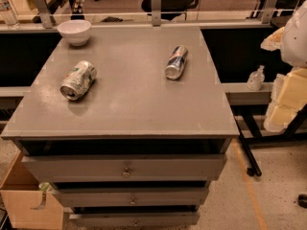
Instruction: Place redbull can upright
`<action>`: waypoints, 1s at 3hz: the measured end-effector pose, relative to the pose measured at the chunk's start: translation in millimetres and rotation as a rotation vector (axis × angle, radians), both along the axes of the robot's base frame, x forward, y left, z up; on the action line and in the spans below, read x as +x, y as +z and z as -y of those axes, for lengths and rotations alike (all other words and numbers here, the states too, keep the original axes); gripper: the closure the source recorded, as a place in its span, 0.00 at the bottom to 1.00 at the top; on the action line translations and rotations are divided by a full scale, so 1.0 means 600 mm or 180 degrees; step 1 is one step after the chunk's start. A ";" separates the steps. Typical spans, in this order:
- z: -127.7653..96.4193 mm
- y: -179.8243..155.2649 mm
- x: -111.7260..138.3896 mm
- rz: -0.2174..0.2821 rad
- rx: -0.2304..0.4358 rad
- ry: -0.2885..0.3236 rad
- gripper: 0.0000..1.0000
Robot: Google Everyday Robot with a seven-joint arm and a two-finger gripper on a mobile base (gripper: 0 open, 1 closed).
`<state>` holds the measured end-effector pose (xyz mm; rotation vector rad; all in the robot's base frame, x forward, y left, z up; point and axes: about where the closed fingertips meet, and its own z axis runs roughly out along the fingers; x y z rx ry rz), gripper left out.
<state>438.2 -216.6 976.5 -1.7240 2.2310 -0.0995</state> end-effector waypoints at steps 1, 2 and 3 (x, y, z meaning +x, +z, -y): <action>0.000 0.000 0.000 0.0001 0.0000 0.0000 0.00; -0.014 0.004 0.046 -0.0021 0.0062 -0.0075 0.00; -0.053 0.013 0.149 0.0010 0.0104 -0.0442 0.00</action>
Offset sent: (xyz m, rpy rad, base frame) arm 0.0753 0.0208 0.0029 0.0529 0.0418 -0.0689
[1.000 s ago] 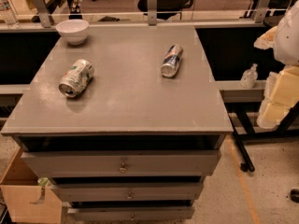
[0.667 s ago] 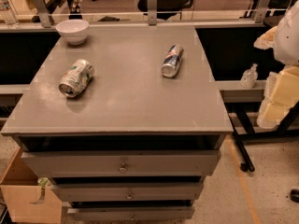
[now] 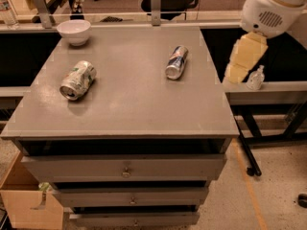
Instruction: Place redbull can upright
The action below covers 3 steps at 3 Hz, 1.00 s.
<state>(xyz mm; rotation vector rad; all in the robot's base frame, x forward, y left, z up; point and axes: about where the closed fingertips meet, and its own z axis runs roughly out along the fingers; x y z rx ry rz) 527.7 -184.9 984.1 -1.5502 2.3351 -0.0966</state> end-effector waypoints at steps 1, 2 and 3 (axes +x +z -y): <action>-0.024 -0.005 0.061 0.0129 -0.0005 -0.0453 0.00; -0.026 -0.004 0.064 0.0127 0.0072 -0.0691 0.00; -0.026 -0.004 0.064 0.0128 0.0072 -0.0691 0.00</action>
Offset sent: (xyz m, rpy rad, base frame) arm 0.0328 0.0130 -0.0026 -0.0032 -0.0370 -0.1225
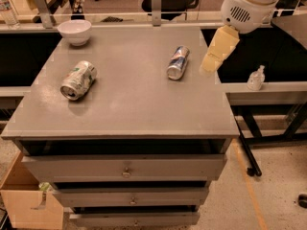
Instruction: Place redbull can upright
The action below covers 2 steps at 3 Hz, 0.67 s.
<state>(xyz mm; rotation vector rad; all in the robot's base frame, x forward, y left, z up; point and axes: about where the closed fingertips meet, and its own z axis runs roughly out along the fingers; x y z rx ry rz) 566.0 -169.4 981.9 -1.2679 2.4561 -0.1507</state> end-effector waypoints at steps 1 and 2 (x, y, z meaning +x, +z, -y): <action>-0.017 -0.005 0.025 0.0025 0.0177 -0.0154 0.00; -0.058 -0.015 0.075 -0.0017 0.0410 -0.0403 0.00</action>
Offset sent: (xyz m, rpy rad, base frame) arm 0.0875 0.0709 -0.0133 0.2340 0.0274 -0.2455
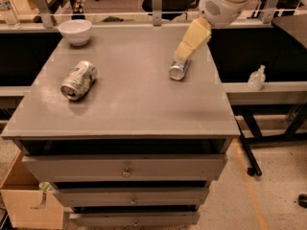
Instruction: Place redbull can upright
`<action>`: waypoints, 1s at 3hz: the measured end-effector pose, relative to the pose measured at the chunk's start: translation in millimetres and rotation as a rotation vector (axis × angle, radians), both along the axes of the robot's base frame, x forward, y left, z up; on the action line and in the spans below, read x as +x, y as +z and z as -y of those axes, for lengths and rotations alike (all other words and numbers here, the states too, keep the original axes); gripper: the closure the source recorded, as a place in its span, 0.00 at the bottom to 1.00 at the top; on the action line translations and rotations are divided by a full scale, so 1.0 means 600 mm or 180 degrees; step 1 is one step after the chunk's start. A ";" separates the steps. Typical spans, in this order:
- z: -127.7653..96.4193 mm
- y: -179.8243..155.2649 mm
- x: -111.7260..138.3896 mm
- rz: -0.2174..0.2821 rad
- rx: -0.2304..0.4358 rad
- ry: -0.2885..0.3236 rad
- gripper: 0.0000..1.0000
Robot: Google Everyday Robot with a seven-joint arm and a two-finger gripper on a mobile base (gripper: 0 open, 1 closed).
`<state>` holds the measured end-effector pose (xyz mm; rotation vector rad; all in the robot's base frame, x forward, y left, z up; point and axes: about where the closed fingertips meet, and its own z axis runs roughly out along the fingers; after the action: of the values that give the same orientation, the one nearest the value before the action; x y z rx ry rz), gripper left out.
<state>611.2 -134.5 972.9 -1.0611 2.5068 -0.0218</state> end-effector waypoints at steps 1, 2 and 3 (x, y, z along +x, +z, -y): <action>-0.055 -0.023 0.064 -0.0061 0.0286 -0.0516 0.00; -0.078 -0.050 0.107 -0.0172 0.0440 -0.0996 0.00; -0.085 -0.076 0.147 -0.0301 0.0510 -0.1500 0.00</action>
Offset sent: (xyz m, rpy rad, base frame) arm 0.0926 0.0611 -0.0445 0.2030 0.0967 -0.5123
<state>699.3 -83.5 927.6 -0.4025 2.7327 0.0931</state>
